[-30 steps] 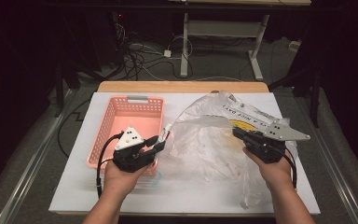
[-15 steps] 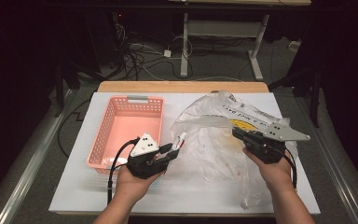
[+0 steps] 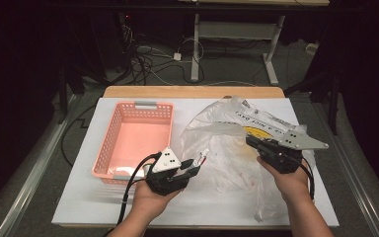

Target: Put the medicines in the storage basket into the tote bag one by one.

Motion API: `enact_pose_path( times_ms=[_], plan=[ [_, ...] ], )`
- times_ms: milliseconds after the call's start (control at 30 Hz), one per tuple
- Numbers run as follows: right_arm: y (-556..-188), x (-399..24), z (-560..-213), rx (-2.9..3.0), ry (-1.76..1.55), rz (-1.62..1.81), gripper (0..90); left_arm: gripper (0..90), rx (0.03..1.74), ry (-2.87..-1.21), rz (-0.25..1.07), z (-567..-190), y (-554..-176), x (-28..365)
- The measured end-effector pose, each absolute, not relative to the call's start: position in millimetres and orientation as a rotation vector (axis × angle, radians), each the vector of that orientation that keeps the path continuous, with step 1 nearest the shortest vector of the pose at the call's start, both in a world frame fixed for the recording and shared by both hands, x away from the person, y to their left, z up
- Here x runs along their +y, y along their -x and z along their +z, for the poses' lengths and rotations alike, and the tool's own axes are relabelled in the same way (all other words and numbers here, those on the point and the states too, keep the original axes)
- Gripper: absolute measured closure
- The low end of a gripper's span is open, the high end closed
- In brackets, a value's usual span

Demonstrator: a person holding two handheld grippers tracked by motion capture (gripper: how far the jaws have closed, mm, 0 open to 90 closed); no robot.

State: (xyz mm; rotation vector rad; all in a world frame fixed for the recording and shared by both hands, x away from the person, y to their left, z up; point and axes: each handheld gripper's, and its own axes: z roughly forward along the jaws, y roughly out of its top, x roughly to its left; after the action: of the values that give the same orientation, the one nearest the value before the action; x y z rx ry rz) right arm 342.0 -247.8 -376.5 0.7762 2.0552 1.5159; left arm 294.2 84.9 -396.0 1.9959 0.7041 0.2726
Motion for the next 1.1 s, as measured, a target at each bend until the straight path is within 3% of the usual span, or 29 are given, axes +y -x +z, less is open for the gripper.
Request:
enact_pose_path(
  times_ms=[567,1100],
  plan=[
    [-339.5,-245.8,-375.9,2.055,-0.770,1.517,90.0,67.3,0.687,-2.026,0.219,-411.4,-296.8,57.6],
    [-338.2,-249.6,-370.4,2.029,-0.761,1.550,90.0,67.3,0.664,-2.061,0.233,-413.6,-318.8,4.0]
  ],
)
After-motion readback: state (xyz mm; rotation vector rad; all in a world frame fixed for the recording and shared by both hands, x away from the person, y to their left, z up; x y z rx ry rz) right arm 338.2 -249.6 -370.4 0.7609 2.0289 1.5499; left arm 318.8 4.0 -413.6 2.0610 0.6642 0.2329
